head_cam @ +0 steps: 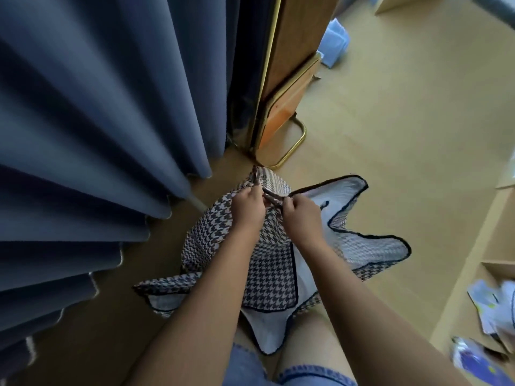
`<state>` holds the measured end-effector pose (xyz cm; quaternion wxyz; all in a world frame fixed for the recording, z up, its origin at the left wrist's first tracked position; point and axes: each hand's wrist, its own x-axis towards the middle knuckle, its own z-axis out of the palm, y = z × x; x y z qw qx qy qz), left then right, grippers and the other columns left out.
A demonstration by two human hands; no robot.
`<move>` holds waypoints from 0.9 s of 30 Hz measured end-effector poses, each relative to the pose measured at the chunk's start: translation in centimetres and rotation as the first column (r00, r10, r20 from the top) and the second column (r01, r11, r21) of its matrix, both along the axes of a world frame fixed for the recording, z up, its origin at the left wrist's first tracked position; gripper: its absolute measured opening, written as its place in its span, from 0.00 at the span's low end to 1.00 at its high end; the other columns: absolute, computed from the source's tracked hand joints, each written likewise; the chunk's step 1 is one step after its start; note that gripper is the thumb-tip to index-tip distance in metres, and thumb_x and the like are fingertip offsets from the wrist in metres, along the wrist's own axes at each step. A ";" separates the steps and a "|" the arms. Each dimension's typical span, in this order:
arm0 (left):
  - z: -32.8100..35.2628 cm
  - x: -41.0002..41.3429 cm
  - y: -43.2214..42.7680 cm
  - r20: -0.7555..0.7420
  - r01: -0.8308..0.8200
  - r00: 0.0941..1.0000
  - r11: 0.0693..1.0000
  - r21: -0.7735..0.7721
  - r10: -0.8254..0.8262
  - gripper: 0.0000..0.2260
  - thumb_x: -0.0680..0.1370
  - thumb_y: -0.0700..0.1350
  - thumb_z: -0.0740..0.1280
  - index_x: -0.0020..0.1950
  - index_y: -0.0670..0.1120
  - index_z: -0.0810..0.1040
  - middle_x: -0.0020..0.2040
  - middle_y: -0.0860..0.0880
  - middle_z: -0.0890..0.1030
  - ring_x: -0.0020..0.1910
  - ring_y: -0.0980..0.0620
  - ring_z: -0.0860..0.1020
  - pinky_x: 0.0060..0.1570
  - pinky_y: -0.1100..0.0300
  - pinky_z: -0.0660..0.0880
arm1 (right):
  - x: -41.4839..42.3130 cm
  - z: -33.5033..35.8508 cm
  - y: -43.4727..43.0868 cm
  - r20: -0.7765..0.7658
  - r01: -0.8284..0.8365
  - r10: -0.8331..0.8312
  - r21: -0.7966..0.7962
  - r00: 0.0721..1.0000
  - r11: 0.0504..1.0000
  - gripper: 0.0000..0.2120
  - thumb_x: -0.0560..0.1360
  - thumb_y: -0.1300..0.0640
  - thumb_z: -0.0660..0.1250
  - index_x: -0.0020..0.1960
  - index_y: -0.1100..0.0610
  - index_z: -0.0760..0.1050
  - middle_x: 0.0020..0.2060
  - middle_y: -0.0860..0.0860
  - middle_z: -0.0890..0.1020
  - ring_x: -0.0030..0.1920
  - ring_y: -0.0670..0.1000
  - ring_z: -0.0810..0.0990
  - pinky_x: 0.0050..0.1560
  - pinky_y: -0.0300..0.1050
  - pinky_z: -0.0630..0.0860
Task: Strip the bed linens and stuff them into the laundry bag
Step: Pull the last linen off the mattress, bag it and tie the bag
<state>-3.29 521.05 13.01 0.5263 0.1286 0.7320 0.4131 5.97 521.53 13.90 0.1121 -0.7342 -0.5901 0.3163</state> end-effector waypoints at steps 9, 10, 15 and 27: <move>-0.3 1.7 1.4 0.152 0.277 0.957 0.932 -0.233 -0.246 0.23 0.78 0.59 0.61 0.58 0.41 0.77 0.54 0.43 0.81 0.50 0.46 0.80 0.38 0.54 0.74 | -0.3 -0.8 -0.1 -0.076 -0.054 0.061 0.089 0.995 0.995 0.17 0.79 0.58 0.59 0.31 0.57 0.64 0.29 0.51 0.68 0.31 0.49 0.64 0.29 0.41 0.56; -0.4 1.9 1.6 0.113 0.262 0.964 0.936 -0.233 -0.241 0.20 0.79 0.55 0.61 0.60 0.40 0.77 0.57 0.41 0.80 0.54 0.43 0.79 0.45 0.51 0.76 | -0.1 -0.8 0.1 -0.058 -0.077 0.083 0.102 0.995 0.992 0.16 0.79 0.58 0.59 0.32 0.58 0.64 0.31 0.51 0.68 0.32 0.50 0.65 0.29 0.40 0.56; -0.3 0.3 3.9 0.085 0.005 0.996 0.982 -0.191 0.011 0.17 0.80 0.49 0.60 0.62 0.39 0.74 0.49 0.44 0.81 0.35 0.51 0.77 0.30 0.61 0.75 | 2.8 -0.9 1.7 0.001 0.138 -0.139 0.081 0.990 0.987 0.17 0.79 0.57 0.58 0.32 0.58 0.65 0.31 0.53 0.71 0.35 0.55 0.69 0.27 0.44 0.56; 0.0 8.9 4.3 0.147 0.493 0.870 0.835 -0.246 -0.470 0.11 0.79 0.43 0.60 0.57 0.40 0.77 0.39 0.45 0.76 0.32 0.49 0.73 0.24 0.66 0.69 | 6.3 -1.0 -0.2 0.018 0.139 -0.143 0.147 0.990 0.979 0.12 0.79 0.59 0.58 0.37 0.58 0.66 0.37 0.55 0.71 0.38 0.54 0.66 0.35 0.45 0.51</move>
